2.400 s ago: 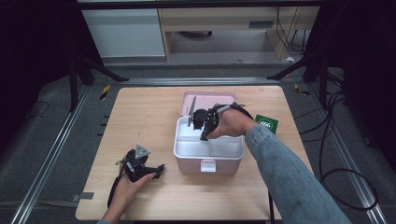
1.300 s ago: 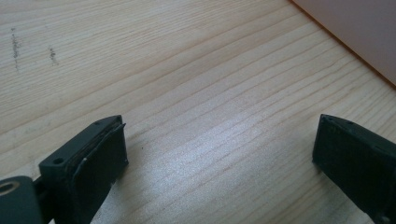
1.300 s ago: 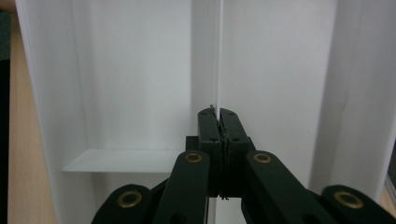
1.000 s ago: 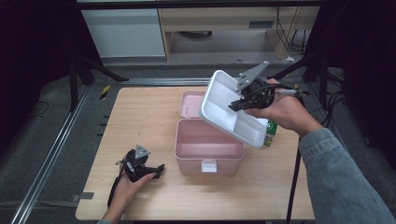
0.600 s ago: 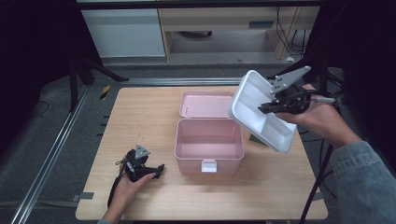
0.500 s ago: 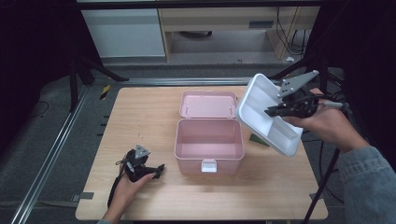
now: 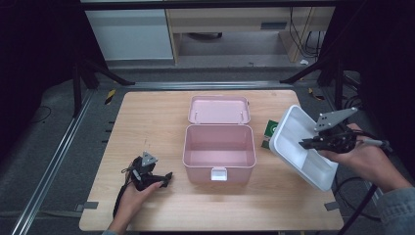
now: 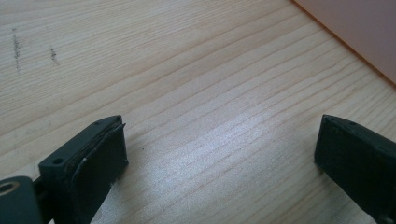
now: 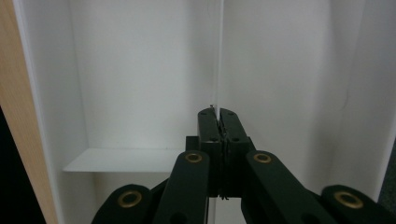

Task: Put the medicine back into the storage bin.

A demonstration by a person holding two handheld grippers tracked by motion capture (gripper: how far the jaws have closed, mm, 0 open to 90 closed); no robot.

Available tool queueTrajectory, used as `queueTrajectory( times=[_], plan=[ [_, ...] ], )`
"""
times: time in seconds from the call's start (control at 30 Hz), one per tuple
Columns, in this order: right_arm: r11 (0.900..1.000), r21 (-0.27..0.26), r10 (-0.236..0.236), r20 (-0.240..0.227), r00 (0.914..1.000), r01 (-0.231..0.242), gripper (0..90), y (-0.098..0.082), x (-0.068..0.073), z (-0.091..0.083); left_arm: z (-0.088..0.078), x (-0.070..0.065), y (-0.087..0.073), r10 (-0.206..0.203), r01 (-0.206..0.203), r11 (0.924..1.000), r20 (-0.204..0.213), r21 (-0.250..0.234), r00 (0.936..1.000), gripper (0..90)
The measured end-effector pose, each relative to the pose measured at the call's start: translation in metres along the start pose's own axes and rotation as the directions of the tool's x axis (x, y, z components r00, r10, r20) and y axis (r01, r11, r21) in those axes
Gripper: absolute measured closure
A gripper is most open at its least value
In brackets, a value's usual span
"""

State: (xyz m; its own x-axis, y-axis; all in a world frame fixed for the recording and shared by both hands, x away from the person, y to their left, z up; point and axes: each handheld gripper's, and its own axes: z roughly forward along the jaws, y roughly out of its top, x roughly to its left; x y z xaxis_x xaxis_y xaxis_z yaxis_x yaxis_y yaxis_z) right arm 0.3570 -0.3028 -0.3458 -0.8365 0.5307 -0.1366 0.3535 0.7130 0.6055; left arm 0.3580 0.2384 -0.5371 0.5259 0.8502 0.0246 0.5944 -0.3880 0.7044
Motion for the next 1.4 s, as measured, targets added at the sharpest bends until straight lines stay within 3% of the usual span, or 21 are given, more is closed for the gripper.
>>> queueTrajectory(
  times=[0.2, 0.6, 0.87, 1.1, 1.23, 1.4],
  plan=[
    [0.998, 0.061, 0.013, -0.027, 0.9996, -0.012, 90.0, -0.026, 0.003, 0.024, 0.0, 0.0, 0.0, 0.002, -0.002, 1.0, 0.0, 0.003, 1.0, 1.6],
    [0.992, 0.128, 0.016, -0.103, 0.9946, -0.002, 90.0, -0.049, 0.017, 0.074, 0.0, 0.0, 0.0, 0.003, -0.003, 1.0, -0.001, 0.003, 1.0, 1.6],
    [0.983, 0.182, 0.002, -0.134, 0.991, 0.023, 90.0, -0.051, 0.022, 0.096, 0.0, 0.0, 0.0, 0.003, -0.003, 1.0, -0.001, 0.003, 1.0, 1.6],
    [0.966, 0.25, -0.02, -0.17, 0.9853, 0.062, 90.0, -0.046, 0.024, 0.121, 0.0, 0.0, 0.0, 0.003, -0.003, 1.0, -0.002, 0.001, 1.0, 1.6],
    [0.961, 0.267, -0.016, -0.18, 0.9835, 0.064, 90.0, -0.046, 0.025, 0.132, 0.0, 0.0, 0.0, 0.003, -0.003, 1.0, -0.002, 0.001, 1.0, 1.6],
    [0.963, 0.265, -0.002, -0.19, 0.9818, 0.053, 86.8, -0.049, 0.022, 0.139, 0.0, 0.0, 0.0, 0.003, -0.003, 1.0, -0.001, 0.004, 1.0, 1.6]
  ],
)
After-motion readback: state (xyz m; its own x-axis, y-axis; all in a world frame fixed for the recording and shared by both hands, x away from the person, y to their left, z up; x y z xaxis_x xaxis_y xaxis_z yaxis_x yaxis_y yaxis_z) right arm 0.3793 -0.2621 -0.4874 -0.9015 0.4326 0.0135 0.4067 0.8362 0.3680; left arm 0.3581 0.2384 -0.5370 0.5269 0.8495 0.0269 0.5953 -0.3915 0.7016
